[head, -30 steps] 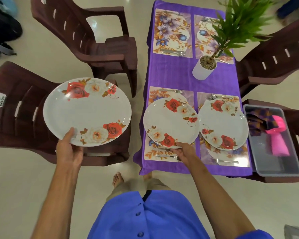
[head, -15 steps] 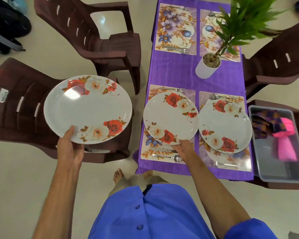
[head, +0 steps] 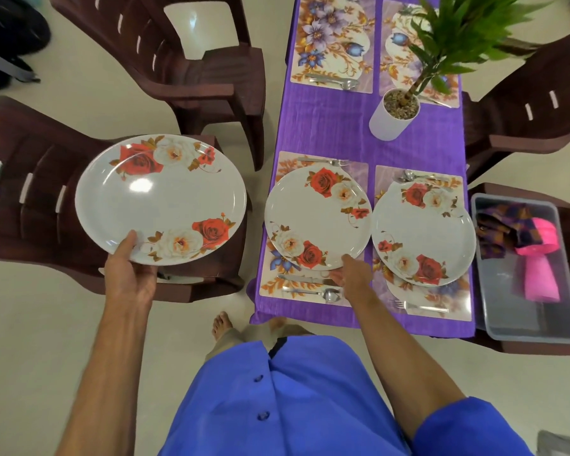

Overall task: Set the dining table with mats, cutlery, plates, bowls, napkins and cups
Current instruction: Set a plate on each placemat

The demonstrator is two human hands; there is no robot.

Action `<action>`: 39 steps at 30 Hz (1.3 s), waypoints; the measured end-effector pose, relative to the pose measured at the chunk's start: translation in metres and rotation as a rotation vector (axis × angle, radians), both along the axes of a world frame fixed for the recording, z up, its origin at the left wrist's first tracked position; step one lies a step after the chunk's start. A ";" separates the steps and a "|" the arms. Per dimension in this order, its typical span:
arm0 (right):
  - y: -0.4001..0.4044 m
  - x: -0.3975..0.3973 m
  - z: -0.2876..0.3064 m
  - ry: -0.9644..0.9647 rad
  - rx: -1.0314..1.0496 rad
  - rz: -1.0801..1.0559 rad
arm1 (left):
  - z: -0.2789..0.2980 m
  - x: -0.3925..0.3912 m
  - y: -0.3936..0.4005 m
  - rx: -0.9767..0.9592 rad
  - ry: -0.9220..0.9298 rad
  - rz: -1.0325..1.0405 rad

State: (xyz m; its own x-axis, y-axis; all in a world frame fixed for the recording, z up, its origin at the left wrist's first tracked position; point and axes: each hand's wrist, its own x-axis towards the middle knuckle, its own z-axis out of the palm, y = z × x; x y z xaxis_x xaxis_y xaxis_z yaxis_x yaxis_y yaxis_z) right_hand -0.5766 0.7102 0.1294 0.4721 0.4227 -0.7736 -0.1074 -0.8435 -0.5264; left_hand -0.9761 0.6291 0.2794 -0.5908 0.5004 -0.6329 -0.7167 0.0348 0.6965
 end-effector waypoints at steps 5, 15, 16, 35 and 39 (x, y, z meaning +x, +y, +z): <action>0.012 0.017 0.003 0.044 0.044 0.156 | 0.000 0.001 0.001 0.018 0.000 -0.006; 0.000 0.009 -0.004 0.153 -0.044 0.008 | -0.005 0.007 0.000 0.015 -0.007 -0.006; 0.002 0.010 -0.004 0.140 -0.062 0.021 | -0.006 0.006 -0.001 0.017 -0.010 -0.004; 0.002 -0.017 0.037 -0.332 0.279 0.268 | -0.005 0.012 -0.026 -0.001 0.029 -0.059; 0.017 -0.069 0.082 0.247 0.310 0.487 | -0.005 0.010 -0.034 0.005 0.055 -0.135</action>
State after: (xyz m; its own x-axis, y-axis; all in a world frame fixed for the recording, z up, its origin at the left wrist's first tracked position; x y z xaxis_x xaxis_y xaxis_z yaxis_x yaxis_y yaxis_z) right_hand -0.6460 0.7272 0.2110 -0.0078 0.7662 -0.6425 0.1014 -0.6386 -0.7628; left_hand -0.9659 0.5948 0.2745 -0.5518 0.5810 -0.5982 -0.6661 0.1245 0.7354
